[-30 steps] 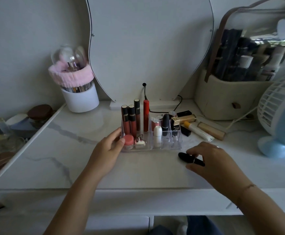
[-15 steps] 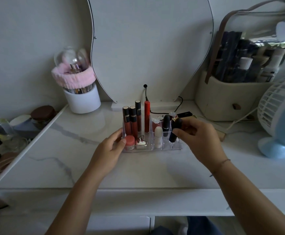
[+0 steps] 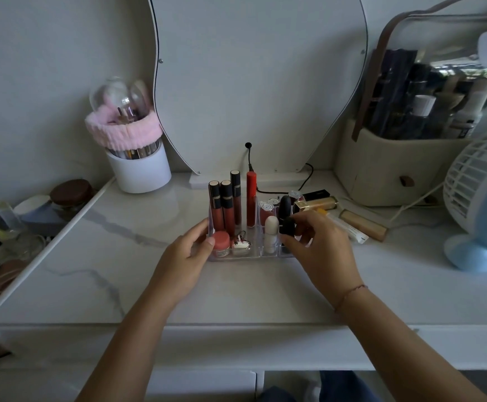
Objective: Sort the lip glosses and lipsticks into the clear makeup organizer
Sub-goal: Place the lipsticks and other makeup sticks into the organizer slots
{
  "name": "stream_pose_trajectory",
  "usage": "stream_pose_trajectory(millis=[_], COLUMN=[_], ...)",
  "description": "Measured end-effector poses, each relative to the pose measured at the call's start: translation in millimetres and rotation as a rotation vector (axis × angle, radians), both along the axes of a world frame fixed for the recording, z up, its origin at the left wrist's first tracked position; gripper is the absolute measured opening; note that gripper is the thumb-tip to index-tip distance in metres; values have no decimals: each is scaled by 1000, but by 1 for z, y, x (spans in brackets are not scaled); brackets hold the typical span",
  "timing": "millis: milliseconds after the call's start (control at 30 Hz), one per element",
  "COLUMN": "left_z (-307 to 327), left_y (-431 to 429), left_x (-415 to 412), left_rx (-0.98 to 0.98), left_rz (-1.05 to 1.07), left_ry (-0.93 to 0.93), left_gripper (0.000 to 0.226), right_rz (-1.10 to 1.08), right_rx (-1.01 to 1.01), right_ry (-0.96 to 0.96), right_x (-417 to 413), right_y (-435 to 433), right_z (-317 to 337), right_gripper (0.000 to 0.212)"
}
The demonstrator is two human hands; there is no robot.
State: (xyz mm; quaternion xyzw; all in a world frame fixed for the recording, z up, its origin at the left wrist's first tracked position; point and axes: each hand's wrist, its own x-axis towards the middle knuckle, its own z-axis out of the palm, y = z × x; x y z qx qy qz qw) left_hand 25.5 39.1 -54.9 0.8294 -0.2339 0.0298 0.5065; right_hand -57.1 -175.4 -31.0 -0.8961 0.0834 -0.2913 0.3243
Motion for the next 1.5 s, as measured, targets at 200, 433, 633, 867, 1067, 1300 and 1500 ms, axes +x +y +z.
stream_pose_trajectory(millis=[200, 433, 633, 867, 1067, 1300, 1500], left_z=[3, 1, 0, 1, -2, 0, 0], left_y=[-1, -1, -2, -2, -1, 0, 0], left_x=[-1, -1, 0, 0, 2, 2, 2], left_rx=[21, 2, 8, 6, -11, -1, 5], left_rz=[-2, -4, 6, 8, 1, -20, -36], left_ry=[-5, 5, 20, 28, 30, 28, 19], left_gripper=[61, 56, 61, 62, 49, 50, 45], right_rz=[-8, -269, -301, -323, -236, 21, 266], right_rx=[138, -218, -440, -399, -139, 0, -118], right_ry=[-104, 179, 367, 329, 72, -265, -39], right_x=[-19, -13, -6, -9, -22, -8, 31], right_y=[-35, -103, -98, -90, -81, -33, 0], right_z=[5, -1, 0, 4, 26, 94, 105], right_gripper=[20, 22, 22, 26, 22, 15, 19])
